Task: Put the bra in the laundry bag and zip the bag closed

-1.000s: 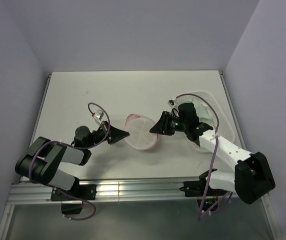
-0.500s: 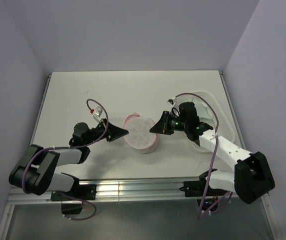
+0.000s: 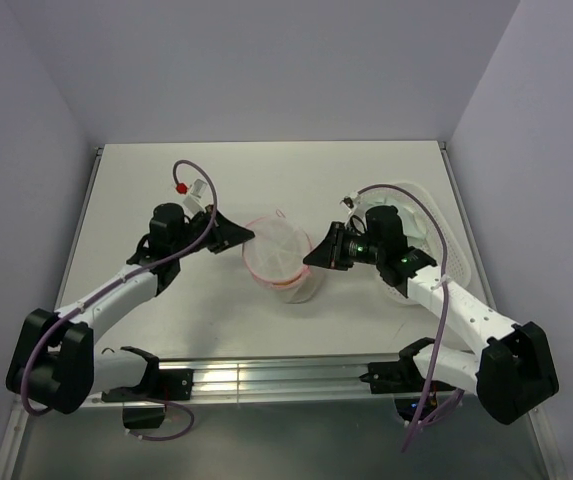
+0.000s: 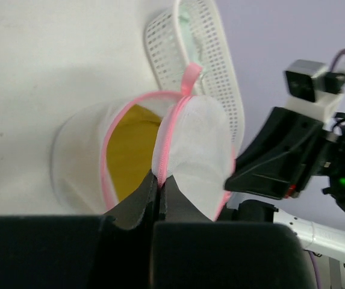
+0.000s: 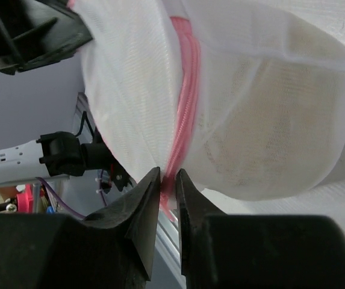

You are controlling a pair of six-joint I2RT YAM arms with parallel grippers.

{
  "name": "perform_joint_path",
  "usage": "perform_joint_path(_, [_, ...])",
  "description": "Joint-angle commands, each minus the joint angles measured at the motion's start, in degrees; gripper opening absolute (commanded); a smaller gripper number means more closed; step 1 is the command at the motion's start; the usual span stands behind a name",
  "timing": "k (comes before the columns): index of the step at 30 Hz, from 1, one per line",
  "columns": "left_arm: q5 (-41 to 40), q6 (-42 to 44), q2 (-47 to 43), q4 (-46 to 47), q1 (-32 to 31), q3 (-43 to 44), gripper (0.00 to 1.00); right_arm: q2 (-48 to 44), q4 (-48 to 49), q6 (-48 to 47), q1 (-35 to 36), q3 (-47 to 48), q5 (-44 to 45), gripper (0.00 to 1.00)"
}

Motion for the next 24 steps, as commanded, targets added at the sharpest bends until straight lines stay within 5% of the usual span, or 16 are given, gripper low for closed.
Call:
perform_joint_path(1, [-4.22,3.58,1.09,-5.38,0.56,1.66,0.00,-2.25,-1.02,-0.92,-0.37,-0.99,-0.68,0.22])
perform_joint_path(9, [-2.37,4.19,0.74,-5.64,0.47,0.51,0.00,-1.37,-0.32,-0.39,-0.45,-1.08,-0.68,0.25])
perform_joint_path(16, [1.75,3.49,1.44,-1.96,0.03,-0.89,0.00,-0.05,-0.93,-0.74,-0.45,-0.64,0.72,0.51])
perform_joint_path(24, [5.79,2.52,2.93,2.34,-1.38,-1.25,0.00,1.80,-2.86,-1.61,-0.45,0.76,4.15,0.51])
